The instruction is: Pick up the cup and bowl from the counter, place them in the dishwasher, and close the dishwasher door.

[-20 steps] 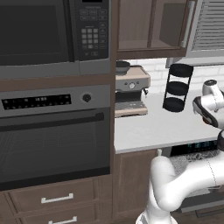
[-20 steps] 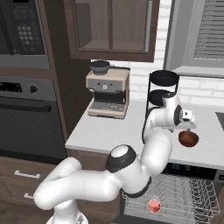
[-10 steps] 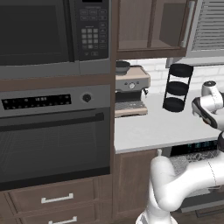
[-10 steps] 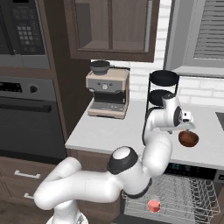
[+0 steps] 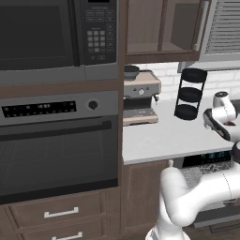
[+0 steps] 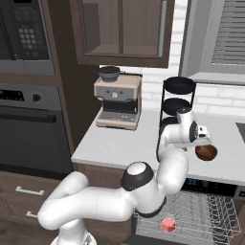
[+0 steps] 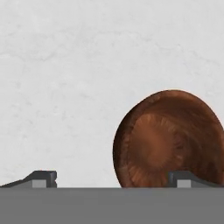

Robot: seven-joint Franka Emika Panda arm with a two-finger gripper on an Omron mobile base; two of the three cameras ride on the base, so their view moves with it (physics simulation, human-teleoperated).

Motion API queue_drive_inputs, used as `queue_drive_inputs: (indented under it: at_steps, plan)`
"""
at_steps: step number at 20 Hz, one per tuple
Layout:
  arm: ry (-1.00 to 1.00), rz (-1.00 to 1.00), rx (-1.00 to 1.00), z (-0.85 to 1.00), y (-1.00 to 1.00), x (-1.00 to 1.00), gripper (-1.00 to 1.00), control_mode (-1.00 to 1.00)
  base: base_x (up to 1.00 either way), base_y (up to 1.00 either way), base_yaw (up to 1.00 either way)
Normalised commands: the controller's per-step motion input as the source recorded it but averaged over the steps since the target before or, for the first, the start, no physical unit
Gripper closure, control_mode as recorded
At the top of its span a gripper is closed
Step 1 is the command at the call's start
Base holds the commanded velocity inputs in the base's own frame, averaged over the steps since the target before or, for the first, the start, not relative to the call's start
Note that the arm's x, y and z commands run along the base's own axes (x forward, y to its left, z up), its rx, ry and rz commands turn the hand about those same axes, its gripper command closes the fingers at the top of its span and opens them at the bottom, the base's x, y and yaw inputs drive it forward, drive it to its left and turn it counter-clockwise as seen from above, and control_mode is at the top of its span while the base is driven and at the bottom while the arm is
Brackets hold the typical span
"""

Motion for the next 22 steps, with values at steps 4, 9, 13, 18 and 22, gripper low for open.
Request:
queue_drive_inputs:
  at_steps: [4, 9, 13, 18, 22]
  plan:
    - [0.0, 0.0, 0.0, 0.0, -0.15, 0.35, -1.0, -1.0, 0.0, 0.0, 0.0]
    - [0.0, 0.0, 0.0, -0.06, -0.15, 0.16, -1.0, -1.0, 0.0, 0.0, 0.0]
    - [0.0, 0.0, 0.0, -0.22, 0.0, 0.0, -1.0, -1.0, 0.0, 0.0, 0.0]
    - [0.02, 0.0, 0.0, -0.28, -0.08, 0.0, -1.0, -1.0, 0.0, 0.0, 0.0]
    - [0.0, 0.0, 0.0, -0.09, -0.17, 0.0, -1.0, -1.0, 0.0, 0.0, 0.0]
